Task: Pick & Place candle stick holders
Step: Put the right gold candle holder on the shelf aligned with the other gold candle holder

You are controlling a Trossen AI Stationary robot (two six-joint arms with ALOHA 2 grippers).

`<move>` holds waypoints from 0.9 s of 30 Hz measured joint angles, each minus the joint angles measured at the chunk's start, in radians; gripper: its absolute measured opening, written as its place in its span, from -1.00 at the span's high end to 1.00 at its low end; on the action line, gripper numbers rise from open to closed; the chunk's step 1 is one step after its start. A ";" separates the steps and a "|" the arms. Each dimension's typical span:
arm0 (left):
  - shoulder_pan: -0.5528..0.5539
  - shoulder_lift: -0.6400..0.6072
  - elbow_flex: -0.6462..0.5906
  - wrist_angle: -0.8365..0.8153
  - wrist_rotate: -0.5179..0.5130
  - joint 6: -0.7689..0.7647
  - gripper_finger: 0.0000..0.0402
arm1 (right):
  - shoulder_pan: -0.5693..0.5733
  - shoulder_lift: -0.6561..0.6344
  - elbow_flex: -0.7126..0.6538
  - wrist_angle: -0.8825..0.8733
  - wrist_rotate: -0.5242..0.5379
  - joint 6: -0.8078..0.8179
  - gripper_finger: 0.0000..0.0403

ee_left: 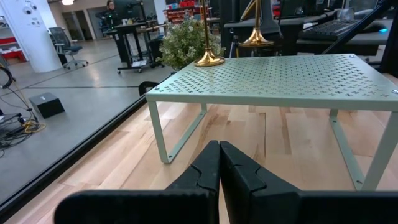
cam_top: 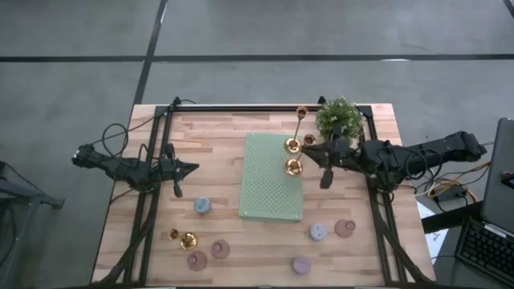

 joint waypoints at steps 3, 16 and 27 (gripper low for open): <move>0.000 0.000 0.000 0.000 0.000 0.000 0.93 | -0.011 0.019 -0.001 0.001 -0.005 0.001 0.94; 0.000 0.000 0.000 0.000 0.000 0.000 0.93 | -0.046 0.063 0.009 0.003 -0.023 -0.006 0.94; 0.000 0.000 0.000 0.000 0.000 0.000 0.93 | -0.052 0.054 0.009 -0.040 -0.023 0.014 0.94</move>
